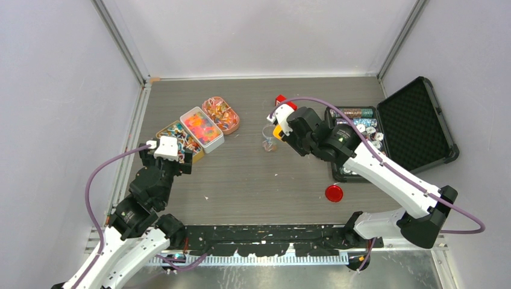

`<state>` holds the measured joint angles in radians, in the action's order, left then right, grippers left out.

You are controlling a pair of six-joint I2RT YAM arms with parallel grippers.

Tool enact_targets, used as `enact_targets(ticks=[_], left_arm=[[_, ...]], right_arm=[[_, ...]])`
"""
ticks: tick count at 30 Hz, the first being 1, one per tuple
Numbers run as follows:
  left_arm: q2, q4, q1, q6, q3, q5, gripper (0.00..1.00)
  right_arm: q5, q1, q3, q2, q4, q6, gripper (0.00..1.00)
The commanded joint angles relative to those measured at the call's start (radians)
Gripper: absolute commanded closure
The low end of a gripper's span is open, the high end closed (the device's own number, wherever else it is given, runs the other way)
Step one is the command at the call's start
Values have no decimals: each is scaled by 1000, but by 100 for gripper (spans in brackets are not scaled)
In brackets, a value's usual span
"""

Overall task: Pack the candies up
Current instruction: Place the fake candies in the packing bottle, then scoop the fake candies from the storage box.

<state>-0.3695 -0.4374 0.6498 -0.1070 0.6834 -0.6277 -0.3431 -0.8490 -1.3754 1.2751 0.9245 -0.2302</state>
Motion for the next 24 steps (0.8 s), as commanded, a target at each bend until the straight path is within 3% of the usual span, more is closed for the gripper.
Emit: enact_targets(ticks=[1,11,17,19,24], left_arm=[[11,44,-3,13,11,-6,8],[-45,20,-2,26,29,-8,2],[-189,-26,-22,100,99,-55,0],[-257,-50,-87,167,138,-16,0],[-394,-104,-378,410,233,292,0]], right_arm=[[-19,-4,-51,-4,7,-8,100],[21,-4,-88,-2,-54,-18,100],[82,-3,-255,123,-88,31,100],[94,-4,-309,169,-91,52,100],[91,-3,-469,307,-77,128,100]])
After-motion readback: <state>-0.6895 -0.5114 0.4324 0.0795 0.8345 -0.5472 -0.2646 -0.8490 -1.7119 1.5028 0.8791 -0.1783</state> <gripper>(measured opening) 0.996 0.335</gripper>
